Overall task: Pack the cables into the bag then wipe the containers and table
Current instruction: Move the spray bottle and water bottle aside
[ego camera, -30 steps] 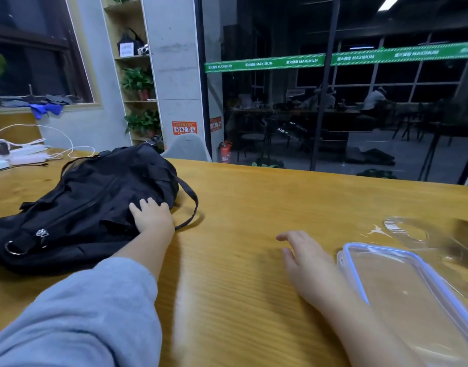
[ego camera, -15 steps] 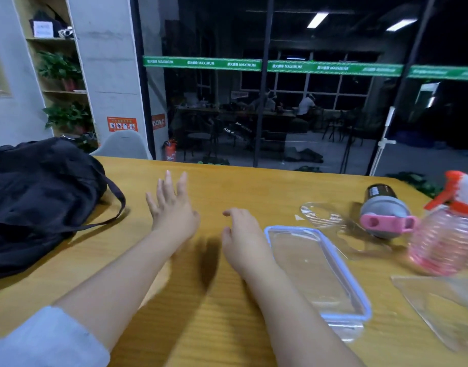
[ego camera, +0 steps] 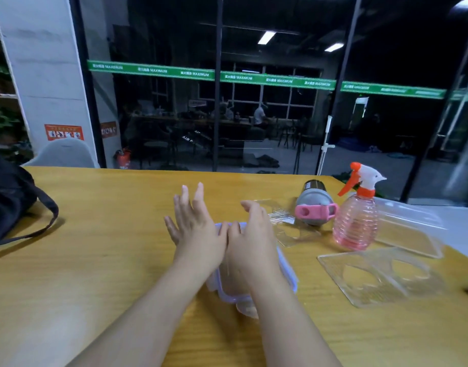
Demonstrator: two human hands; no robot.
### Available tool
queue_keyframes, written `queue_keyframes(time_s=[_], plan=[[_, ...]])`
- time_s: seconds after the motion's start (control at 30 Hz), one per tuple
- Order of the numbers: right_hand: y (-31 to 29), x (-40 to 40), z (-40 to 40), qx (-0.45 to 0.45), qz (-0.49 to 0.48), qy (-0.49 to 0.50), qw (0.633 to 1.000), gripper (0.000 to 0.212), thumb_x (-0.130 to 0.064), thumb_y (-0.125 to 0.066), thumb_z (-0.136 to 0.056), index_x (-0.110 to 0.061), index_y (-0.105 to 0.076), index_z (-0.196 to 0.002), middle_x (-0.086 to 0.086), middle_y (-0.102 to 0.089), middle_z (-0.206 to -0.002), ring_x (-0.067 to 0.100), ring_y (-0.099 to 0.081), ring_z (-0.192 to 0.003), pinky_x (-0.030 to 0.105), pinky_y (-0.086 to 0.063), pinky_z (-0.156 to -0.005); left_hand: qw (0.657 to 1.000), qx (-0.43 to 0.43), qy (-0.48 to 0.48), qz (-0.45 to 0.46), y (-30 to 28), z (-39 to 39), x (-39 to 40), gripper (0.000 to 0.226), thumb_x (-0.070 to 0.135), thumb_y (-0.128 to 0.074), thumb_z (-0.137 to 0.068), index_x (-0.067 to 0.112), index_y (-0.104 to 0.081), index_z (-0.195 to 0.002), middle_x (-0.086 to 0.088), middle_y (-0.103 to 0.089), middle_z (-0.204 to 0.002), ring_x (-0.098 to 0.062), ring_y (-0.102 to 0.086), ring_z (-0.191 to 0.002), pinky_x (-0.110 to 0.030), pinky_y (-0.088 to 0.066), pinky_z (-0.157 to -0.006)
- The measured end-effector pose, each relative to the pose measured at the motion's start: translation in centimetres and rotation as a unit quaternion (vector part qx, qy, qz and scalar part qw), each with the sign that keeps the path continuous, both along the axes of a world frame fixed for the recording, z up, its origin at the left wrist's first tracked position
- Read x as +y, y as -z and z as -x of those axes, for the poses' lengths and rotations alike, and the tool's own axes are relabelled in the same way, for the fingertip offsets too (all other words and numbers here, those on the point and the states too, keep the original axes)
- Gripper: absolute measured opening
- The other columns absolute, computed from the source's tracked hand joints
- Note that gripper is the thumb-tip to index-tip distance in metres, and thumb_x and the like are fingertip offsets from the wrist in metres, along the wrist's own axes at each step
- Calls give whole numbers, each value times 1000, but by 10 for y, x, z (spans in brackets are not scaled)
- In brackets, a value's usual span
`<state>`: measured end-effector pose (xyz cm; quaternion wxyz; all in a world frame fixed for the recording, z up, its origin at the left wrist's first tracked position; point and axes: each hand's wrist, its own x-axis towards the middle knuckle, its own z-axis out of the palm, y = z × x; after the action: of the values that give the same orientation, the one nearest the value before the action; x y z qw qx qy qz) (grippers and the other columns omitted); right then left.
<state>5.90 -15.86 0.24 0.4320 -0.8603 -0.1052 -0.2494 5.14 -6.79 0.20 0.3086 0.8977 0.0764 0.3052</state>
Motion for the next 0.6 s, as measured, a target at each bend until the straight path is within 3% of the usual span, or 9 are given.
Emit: queue_keyframes(time_s=[0.13,0.3,0.4,0.6], plan=[[2,-30,4,5,-17,28,999,44,-9,-52,-86,-18,-46,-129,-4,-48,-130,12,-41,-124,19,-30,-93,999,-8,44,2,10,8,-19,86,43,-56,-86,25,2,-147,-1,12,-156,-20,14,-143,-48,6,-113],[8,-69,9,10,-43,82,996,42,-10,-57,-85,-12,-50,-126,1,-52,-126,15,-46,-119,19,-32,-94,994,42,91,-32,22,17,-24,88,49,-57,-82,30,0,-146,4,14,-155,-17,16,-142,-47,7,-113],[13,-89,16,18,-55,113,992,38,-10,-56,-85,-12,-52,-123,1,-53,-122,15,-48,-115,18,-31,-87,990,86,108,-7,24,20,-25,86,52,-57,-82,32,-3,-146,6,12,-155,-15,16,-143,-46,5,-114],[23,-122,27,1,-69,161,985,31,-6,-57,-84,-13,-56,-114,0,-57,-115,16,-51,-111,23,-36,-92,979,140,146,32,26,20,-22,85,55,-56,-81,31,-8,-146,4,5,-156,-16,9,-144,-44,-1,-116]])
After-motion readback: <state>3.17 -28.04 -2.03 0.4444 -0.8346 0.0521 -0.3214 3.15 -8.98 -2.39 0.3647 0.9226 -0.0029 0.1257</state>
